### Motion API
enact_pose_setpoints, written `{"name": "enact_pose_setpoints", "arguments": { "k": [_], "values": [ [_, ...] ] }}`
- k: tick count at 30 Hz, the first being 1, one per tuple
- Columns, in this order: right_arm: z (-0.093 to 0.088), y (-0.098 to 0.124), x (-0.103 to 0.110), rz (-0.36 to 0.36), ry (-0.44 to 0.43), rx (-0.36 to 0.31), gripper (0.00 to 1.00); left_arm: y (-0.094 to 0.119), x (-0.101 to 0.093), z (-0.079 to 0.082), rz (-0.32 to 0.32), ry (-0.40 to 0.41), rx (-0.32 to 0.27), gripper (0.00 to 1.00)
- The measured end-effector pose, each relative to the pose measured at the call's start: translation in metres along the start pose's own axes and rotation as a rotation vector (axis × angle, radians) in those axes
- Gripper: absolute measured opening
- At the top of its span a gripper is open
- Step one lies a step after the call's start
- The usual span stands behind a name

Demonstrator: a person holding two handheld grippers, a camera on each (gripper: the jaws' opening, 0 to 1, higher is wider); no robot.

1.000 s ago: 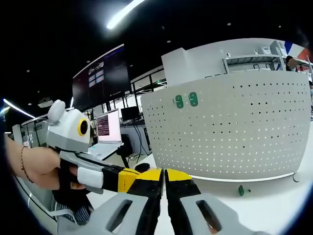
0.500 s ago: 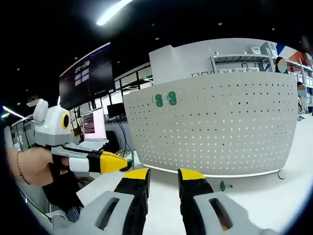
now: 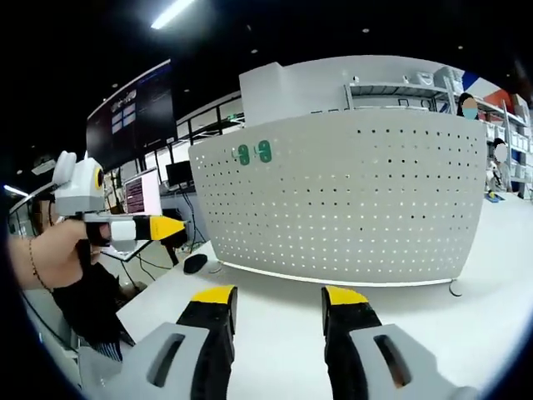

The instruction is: Insert the hook assembly into the mounting plate slot until the hook locks in place.

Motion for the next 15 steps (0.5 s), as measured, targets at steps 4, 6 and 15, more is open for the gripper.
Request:
{"name": "enact_pose_setpoints", "arguments": {
  "k": [4,6,15],
  "values": [
    [-0.006,0.006,-0.007,-0.016,0.021,0.017,0.42,-0.002,0.006,0.010,0.038,-0.019,-0.032,0.01],
    [-0.010,0.010,-0.011,-0.022,0.019,0.031,0.43,-0.004,0.009,0.014,0.058,-0.034,-0.045,0.01],
    [-0.027,0.026,-0.027,-0.059,0.024,0.081,0.50,-0.012,0.025,0.026,0.121,-0.046,-0.085,0.01]
  ]
}}
Point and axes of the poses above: the point that each gripper's makers call its tool centre point, and the gripper's own axes: y roughly backward along the fingers, x roughly to its left, z roughly out of its top, the point moved 3 cm from there along y, roughly backward along the fingers, and after that the axes turned 3 degrees about -x, right-handed, at the moved point
